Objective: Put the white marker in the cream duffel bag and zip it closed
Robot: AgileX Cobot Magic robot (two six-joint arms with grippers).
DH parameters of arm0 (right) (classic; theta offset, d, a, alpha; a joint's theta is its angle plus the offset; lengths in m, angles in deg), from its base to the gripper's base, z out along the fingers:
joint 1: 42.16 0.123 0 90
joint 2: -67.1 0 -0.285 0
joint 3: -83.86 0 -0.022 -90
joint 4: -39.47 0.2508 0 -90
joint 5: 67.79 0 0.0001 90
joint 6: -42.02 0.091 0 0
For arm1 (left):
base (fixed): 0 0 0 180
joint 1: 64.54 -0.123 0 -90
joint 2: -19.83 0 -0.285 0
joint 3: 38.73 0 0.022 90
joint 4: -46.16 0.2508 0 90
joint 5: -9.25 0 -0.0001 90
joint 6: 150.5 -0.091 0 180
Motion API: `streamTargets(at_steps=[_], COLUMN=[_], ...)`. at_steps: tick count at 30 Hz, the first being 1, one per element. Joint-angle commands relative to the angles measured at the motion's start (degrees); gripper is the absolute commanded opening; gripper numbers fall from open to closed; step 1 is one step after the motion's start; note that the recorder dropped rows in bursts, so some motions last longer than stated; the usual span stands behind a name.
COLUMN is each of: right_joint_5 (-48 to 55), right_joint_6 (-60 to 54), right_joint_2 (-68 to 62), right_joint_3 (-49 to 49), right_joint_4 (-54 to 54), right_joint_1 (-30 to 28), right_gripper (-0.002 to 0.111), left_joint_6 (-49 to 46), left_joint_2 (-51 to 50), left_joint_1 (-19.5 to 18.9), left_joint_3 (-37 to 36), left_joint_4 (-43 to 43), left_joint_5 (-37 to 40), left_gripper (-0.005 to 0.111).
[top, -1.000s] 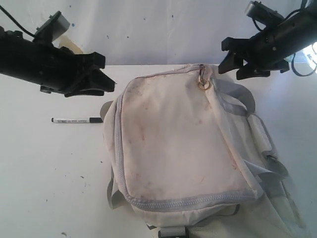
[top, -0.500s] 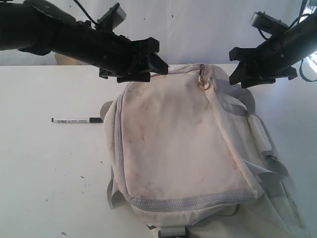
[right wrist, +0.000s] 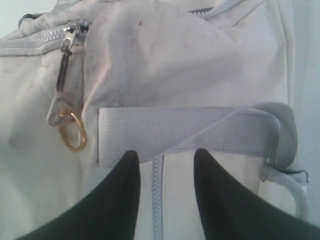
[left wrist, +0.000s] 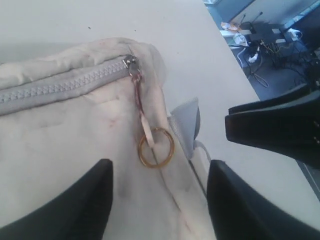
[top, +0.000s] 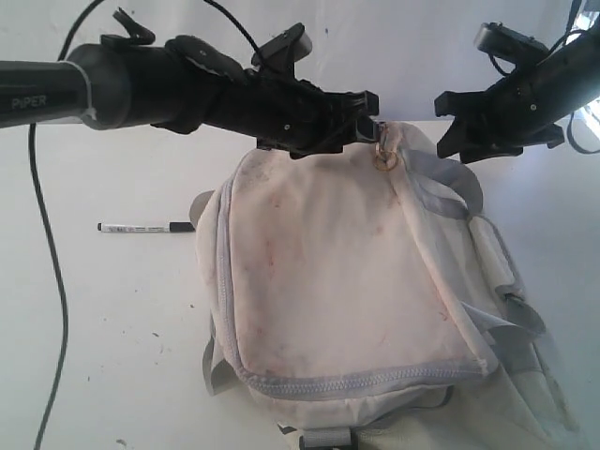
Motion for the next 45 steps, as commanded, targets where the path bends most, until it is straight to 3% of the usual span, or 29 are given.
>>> streamTargets(at_steps=[1,7,17,23,32,36,40,45], right_joint_5=[-1.6,-1.8,-0.9,-2.0,-2.2,-2.6,-2.9,-2.8], right_joint_6=[-0.8,-0.8,-0.7,-0.6,0.0,0.5,0.5,0.5], right_joint_2=[-0.1,-0.1,-0.1,-0.1,-0.1,-0.1,-0.1,-0.1], right_joint_3=[0.4,0.4,0.4,0.4,0.4,0.4,0.4,0.4], right_joint_4=[-0.7,-0.7,-1.0,-1.4,-1.0,-0.8,-0.7,-0.6], right_joint_1=[-0.3,-0.3,-0.3,-1.4,-4.5,-4.8,-4.8,-4.8], right_gripper=[0.034,0.034,0.034,0.034,0.034,0.034,0.034,0.034], left_joint_6=[-0.2,-1.4,-0.7,2.6,-0.2,0.0,-0.1,-0.1], left_joint_2=[-0.6,-1.3,-7.2,-8.4,-11.0,-12.0,-12.5,-12.5], left_joint_1=[1.5,2.5,2.1,1.0,1.4,1.4,2.1,2.1], left_joint_3=[0.4,0.8,11.0,11.1,11.7,11.7,11.7,11.7], left_joint_4=[-3.3,-5.7,-2.4,0.4,-4.5,-6.0,-8.4,-11.7], left_joint_5=[-5.9,-8.4,0.6,-1.1,-2.6,-2.9,-4.0,-2.7], left_gripper=[0.059,0.059,0.059,0.059,0.059,0.054,0.041,0.042])
